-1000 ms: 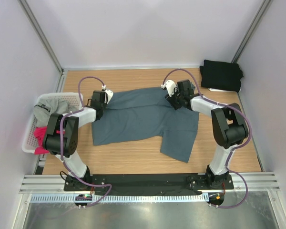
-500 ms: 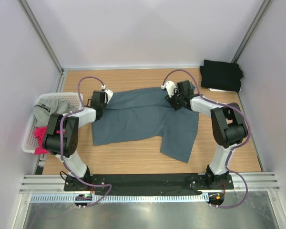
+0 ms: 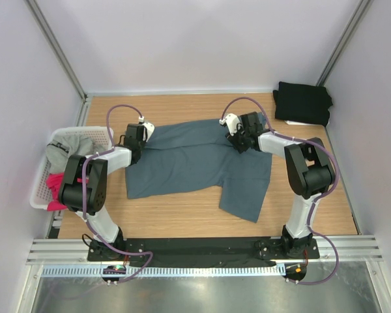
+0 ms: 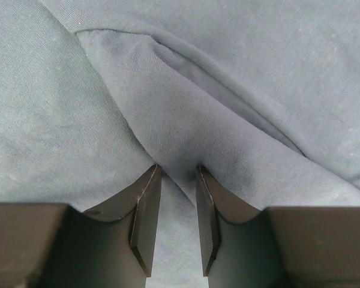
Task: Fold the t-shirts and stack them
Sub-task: Fold the tshirt
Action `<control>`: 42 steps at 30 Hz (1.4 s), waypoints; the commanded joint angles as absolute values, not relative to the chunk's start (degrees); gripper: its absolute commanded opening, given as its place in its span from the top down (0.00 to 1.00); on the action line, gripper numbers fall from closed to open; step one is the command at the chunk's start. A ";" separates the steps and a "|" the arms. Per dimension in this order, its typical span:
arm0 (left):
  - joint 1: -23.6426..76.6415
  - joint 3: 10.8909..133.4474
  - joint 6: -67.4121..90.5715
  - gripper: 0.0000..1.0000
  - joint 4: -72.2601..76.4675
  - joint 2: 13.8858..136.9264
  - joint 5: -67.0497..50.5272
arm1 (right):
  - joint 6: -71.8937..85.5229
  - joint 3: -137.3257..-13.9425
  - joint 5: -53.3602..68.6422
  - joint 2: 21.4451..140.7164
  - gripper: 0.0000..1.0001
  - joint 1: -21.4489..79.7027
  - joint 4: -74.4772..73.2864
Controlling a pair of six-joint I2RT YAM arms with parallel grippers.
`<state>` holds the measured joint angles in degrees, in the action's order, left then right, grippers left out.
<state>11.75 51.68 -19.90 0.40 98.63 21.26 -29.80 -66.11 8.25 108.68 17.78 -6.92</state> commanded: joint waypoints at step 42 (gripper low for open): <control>11.60 51.59 -19.42 1.00 2.55 98.53 22.68 | -21.71 -81.82 31.53 103.70 0.75 16.00 -34.96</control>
